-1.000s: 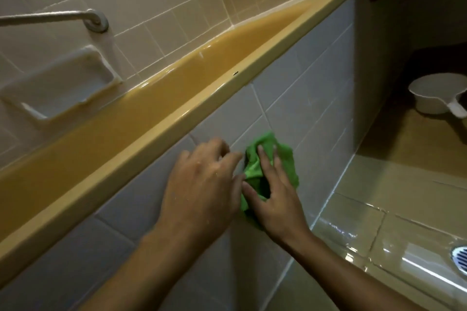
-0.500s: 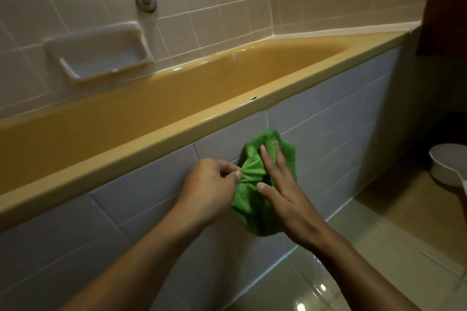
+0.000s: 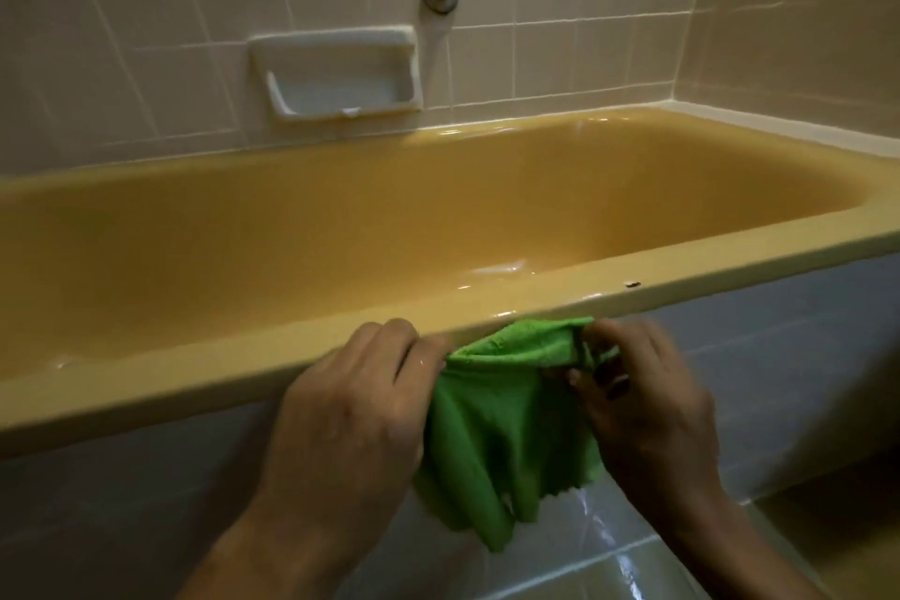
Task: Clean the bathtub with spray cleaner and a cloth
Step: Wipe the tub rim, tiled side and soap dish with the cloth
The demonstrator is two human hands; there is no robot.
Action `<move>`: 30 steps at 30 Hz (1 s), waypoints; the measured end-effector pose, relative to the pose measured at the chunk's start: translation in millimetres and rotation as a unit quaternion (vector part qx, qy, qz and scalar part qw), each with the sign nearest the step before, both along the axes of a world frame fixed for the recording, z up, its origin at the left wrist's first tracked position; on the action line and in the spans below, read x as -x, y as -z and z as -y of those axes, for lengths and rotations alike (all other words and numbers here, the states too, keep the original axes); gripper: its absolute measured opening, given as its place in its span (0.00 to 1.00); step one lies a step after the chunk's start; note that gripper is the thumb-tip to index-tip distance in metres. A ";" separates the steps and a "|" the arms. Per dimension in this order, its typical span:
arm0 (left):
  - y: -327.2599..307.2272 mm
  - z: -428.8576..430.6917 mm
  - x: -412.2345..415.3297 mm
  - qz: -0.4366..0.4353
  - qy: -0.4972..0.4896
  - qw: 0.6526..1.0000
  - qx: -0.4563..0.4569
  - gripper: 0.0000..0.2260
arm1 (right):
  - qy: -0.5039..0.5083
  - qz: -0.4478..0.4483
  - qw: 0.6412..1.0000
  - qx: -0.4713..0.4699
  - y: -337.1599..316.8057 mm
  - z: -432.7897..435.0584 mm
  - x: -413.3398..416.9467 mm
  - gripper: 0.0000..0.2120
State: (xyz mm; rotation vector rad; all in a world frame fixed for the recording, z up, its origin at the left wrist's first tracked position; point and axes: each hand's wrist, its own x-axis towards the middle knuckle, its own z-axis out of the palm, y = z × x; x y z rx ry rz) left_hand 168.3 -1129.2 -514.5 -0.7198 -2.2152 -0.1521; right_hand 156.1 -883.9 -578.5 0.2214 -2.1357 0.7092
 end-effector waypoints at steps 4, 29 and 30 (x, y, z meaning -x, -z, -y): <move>-0.8 -0.4 3.5 -0.049 -0.015 0.999 0.014 0.10 | -0.030 0.057 0.997 0.032 -28.8 -1.4 -1.6 0.22; 92.3 -80.0 -31.4 0.108 -0.134 0.899 -0.403 0.35 | -0.079 -0.034 0.986 -0.141 -0.9 25.7 -9.2 0.19; 98.0 -84.2 -31.7 0.109 -0.147 0.902 -0.392 0.40 | -0.077 -0.039 0.983 -0.159 -2.9 22.5 -7.3 0.19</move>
